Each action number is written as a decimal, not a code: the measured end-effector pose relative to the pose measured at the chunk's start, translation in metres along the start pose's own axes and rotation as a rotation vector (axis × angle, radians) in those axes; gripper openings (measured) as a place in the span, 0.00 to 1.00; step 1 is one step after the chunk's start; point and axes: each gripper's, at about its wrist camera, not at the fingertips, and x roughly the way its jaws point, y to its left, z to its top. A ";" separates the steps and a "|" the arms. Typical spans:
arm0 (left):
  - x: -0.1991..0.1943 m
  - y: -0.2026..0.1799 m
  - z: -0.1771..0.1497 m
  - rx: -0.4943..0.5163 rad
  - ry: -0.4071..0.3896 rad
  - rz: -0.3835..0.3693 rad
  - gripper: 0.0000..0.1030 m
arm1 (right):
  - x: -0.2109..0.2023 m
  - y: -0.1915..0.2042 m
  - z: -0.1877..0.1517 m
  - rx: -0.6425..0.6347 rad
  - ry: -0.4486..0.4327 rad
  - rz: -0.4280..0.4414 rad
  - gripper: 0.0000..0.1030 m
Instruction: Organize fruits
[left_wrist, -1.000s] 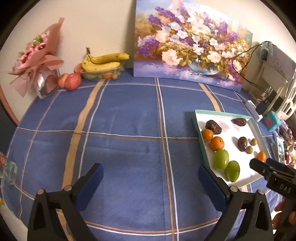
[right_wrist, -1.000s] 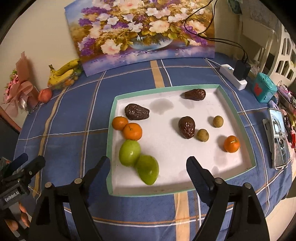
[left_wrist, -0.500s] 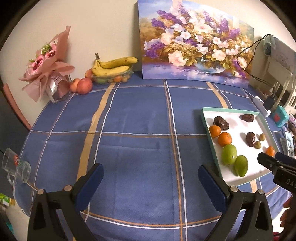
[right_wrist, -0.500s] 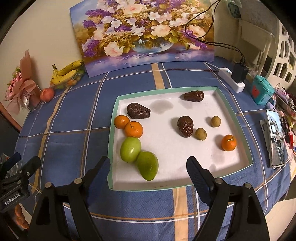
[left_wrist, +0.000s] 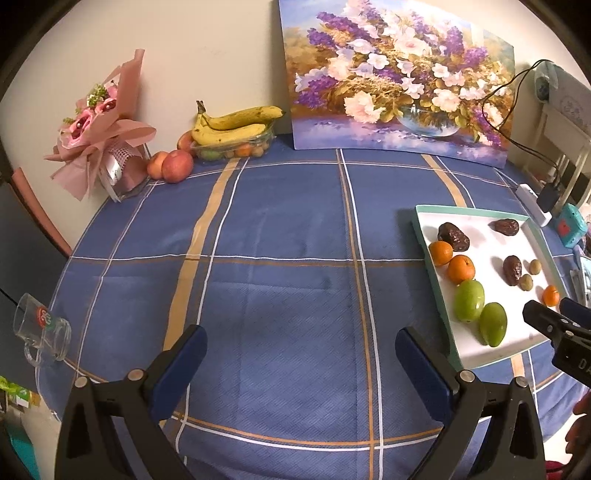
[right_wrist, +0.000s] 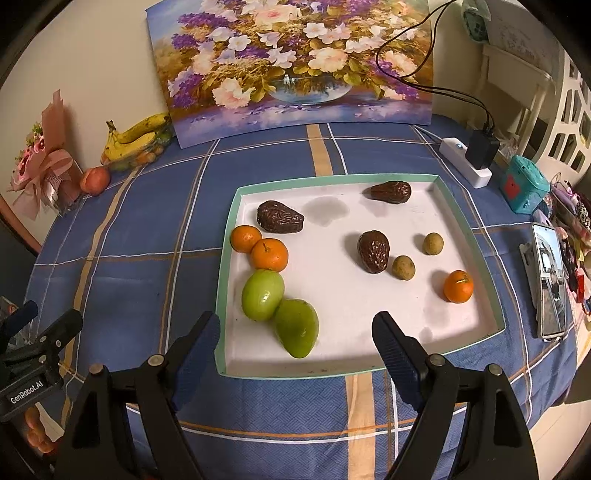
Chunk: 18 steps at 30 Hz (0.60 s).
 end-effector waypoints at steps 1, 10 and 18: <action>0.000 0.000 0.000 0.000 0.002 0.002 1.00 | 0.000 0.000 0.000 -0.001 0.000 0.000 0.83; 0.003 0.000 -0.001 0.007 0.016 0.011 1.00 | 0.001 0.003 -0.001 -0.012 0.003 -0.003 0.83; 0.004 0.000 -0.002 0.011 0.019 0.011 1.00 | 0.001 0.004 -0.001 -0.017 0.004 -0.004 0.83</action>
